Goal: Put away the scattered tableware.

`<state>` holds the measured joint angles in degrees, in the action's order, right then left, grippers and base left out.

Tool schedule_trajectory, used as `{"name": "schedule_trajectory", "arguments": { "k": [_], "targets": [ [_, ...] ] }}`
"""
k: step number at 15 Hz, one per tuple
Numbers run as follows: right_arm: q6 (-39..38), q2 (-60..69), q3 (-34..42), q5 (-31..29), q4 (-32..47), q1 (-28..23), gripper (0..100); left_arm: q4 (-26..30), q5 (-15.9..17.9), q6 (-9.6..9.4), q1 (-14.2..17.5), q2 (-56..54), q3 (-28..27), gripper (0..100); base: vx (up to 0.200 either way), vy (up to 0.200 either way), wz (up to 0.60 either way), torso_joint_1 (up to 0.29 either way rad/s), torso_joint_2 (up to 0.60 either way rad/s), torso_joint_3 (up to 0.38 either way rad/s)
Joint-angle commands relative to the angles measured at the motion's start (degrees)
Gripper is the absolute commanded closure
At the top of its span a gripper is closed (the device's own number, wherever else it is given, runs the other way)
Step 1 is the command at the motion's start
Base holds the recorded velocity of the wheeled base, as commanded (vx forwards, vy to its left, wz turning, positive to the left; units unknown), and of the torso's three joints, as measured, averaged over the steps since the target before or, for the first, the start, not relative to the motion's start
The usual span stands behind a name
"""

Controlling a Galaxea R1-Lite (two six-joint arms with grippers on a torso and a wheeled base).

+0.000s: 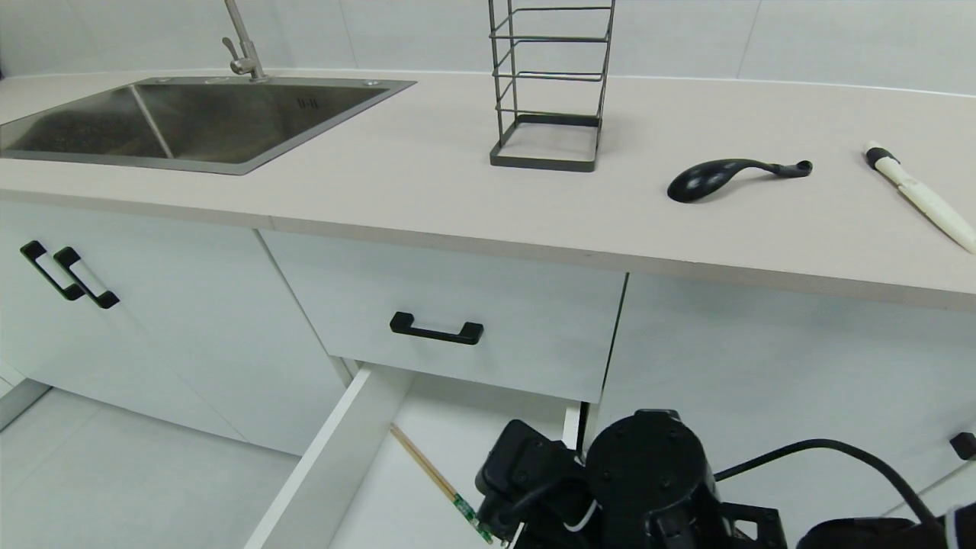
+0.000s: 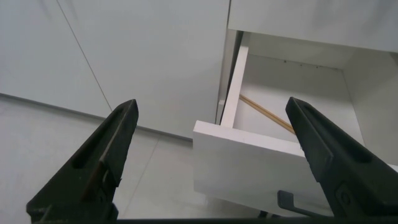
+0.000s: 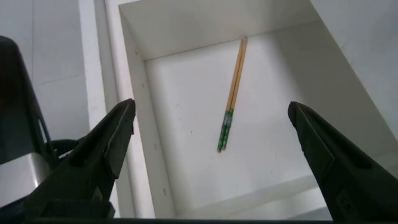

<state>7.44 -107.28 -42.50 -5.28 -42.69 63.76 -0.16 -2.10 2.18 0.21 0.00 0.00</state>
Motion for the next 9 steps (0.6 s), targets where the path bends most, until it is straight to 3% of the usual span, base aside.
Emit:
{"name": "schedule_trajectory", "arguments": {
  "k": [1, 4, 7, 9],
  "targets": [
    [-0.1, 6.3, 4.0, 1.2, -0.3, -0.2, 0, 0.0, 0.0, 0.02, 0.0, 0.0, 0.0, 0, 0.000, 0.000, 0.00, 0.000, 0.00, 0.000],
    [-0.1, 9.9, 8.1, 2.9, -0.3, -1.3, 0, 0.0, 0.0, 0.02, 0.0, 0.0, 0.0, 0, 0.000, 0.000, 0.00, 0.000, 0.00, 0.000],
    [0.1, 14.7, 12.9, 5.5, -0.3, -5.7, 0, 0.0, 0.0, 0.02, 0.0, 0.0, 0.0, 0, 0.000, 0.000, 0.00, 0.000, 0.00, 0.000],
    [1.5, 19.5, 16.7, 10.2, -0.4, -10.8, 0, 0.0, 0.0, 0.02, 0.1, 0.0, 0.0, 0, 0.000, 0.000, 0.00, 0.000, 0.00, 0.000]
  ]
}}
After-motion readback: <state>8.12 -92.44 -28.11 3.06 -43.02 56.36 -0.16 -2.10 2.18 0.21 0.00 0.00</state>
